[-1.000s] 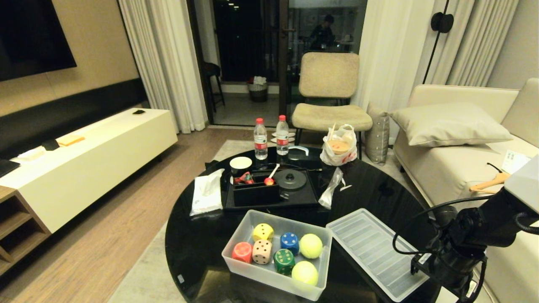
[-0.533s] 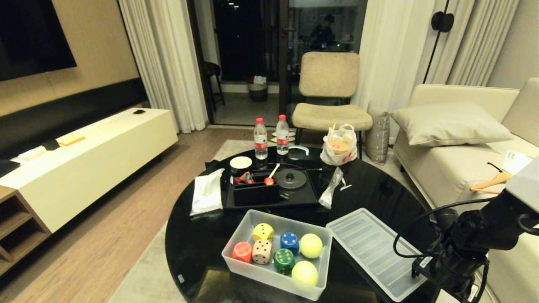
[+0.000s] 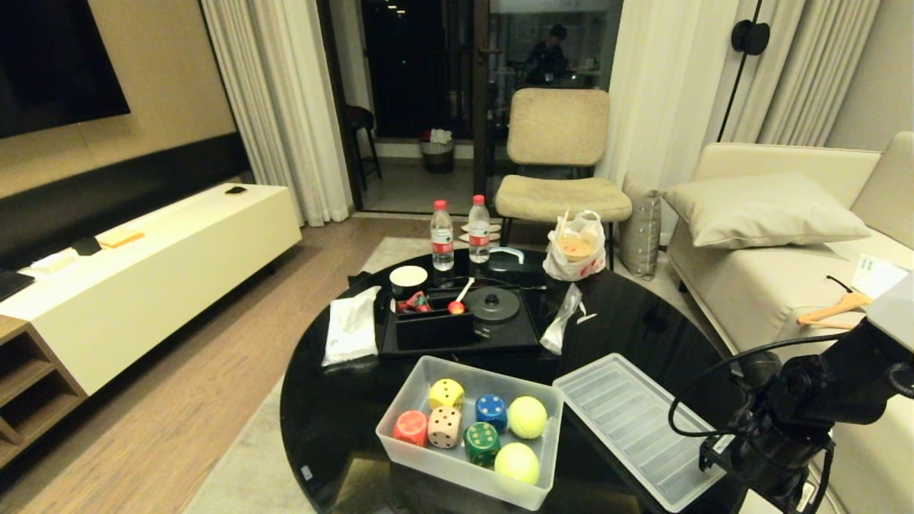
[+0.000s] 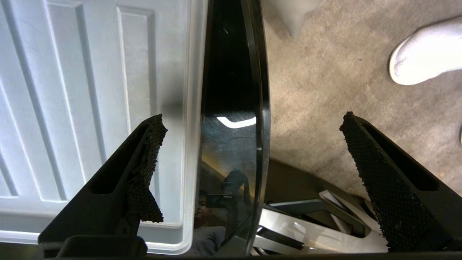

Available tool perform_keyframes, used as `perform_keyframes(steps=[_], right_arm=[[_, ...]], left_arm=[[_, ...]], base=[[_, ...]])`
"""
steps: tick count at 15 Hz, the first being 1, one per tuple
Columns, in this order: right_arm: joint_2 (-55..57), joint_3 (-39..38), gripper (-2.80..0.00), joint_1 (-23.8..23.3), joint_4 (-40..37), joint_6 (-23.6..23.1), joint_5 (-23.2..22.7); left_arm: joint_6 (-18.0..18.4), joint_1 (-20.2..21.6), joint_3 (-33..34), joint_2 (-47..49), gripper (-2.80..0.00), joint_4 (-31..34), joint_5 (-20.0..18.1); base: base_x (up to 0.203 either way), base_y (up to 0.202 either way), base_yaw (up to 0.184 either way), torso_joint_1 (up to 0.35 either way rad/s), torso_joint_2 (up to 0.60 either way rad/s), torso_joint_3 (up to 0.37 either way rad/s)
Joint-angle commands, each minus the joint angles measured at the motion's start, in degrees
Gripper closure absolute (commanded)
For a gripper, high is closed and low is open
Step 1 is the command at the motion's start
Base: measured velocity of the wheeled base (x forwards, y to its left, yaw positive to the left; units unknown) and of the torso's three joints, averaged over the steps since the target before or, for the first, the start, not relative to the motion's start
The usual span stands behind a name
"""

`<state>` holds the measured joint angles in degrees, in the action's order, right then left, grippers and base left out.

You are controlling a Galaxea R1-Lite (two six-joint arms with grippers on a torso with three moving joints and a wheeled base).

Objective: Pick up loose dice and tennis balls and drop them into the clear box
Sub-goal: Close the lid

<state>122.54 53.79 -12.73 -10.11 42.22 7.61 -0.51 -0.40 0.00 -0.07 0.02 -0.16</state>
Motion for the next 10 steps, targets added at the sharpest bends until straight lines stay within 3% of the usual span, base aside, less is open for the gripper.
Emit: perform_keyframes(steps=[1, 10], right_arm=[[-0.73, -1.15, -2.8, -0.02, -0.01, 0.24, 0.04], [-0.9, -2.72, -2.8, -0.02, 0.0, 0.24, 0.13]], left_arm=[[-0.02, -0.02, 0.09, 0.07, 0.0, -0.02, 0.03], [-0.02, -0.02, 0.09, 0.07, 0.0, -0.02, -0.02]], base=[[0.0, 0.0, 0.0, 0.0, 0.0, 0.0], [0.0, 0.0, 0.0, 0.0, 0.0, 0.0]])
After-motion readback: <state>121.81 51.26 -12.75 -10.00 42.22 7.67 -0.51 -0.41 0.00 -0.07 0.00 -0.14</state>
